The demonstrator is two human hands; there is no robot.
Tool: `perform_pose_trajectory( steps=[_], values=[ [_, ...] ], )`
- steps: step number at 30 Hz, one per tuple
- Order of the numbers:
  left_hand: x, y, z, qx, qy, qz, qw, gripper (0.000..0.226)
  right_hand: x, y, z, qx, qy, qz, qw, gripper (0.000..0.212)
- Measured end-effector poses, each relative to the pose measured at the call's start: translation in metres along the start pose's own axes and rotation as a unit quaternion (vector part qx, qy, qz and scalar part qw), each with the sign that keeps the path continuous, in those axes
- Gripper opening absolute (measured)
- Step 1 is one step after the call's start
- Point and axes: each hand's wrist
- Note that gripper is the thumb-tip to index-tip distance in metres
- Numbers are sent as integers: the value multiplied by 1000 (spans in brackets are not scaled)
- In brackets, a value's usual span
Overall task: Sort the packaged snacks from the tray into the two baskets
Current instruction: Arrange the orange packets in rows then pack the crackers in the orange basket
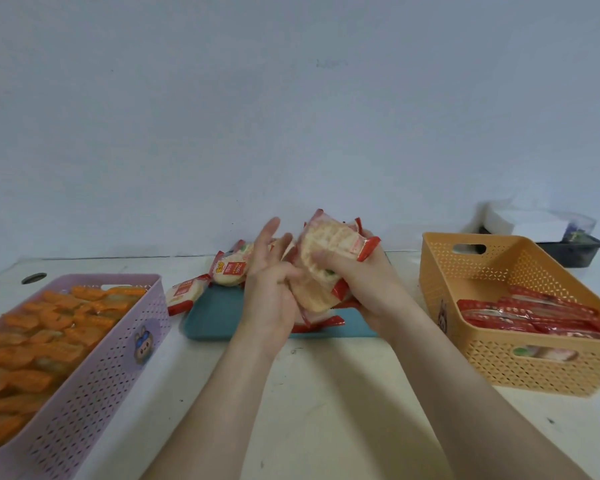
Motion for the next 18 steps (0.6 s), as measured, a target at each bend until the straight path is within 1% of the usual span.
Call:
perform_pose_trajectory(
  steps=[1,3,5,6,7,8,9,10,11,12,13,14,15,16,17,18],
  values=[
    [-1,-2,-6,20,16,2,1000,77,-1,4,-1,-16,10,5,1000,59],
    [-1,-7,-20,44,83,11,996,83,-3,15,-1,-43,21,14,999,69],
    [6,-13,-34,-1,129,19,992,83,-5,32,7,-65,0,48,997,72],
    [11,-15,-40,-22,131,21,991,76,-6,42,12,-88,-15,77,993,71],
    [17,-13,-43,-8,109,23,994,68,-6,53,18,-114,-35,107,987,69],
    [21,-7,-47,44,74,24,996,59,-7,62,25,-149,-56,134,978,70],
    [24,3,-56,149,39,27,988,48,-11,74,38,-185,-80,159,967,75],
    [24,13,-60,284,15,37,958,38,-12,82,49,-222,-94,171,955,81],
    [24,26,-64,405,23,56,912,31,-14,89,60,-253,-103,175,946,85],
    [23,39,-72,497,55,78,862,29,-17,96,74,-282,-107,175,937,84],
    [21,49,-72,563,99,102,814,35,-17,98,81,-299,-100,177,932,80],
    [17,66,-92,612,151,112,768,46,-25,106,105,-312,-111,182,926,77],
    [14,74,-97,649,174,112,732,54,-25,107,115,-318,-111,186,923,75],
    [13,81,-107,674,188,105,707,54,-28,109,125,-323,-113,189,921,76],
    [14,85,-110,676,191,102,705,46,-27,109,131,-333,-115,190,916,77],
    [14,90,-117,659,196,111,717,35,-31,109,139,-340,-114,191,914,78]
  ],
)
Point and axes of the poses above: each hand's wrist, its own x-axis towards the middle knuckle, its own z-axis out of the back of the hand, y = z × x, and after that the axes turned 2 degrees about x, right-handed
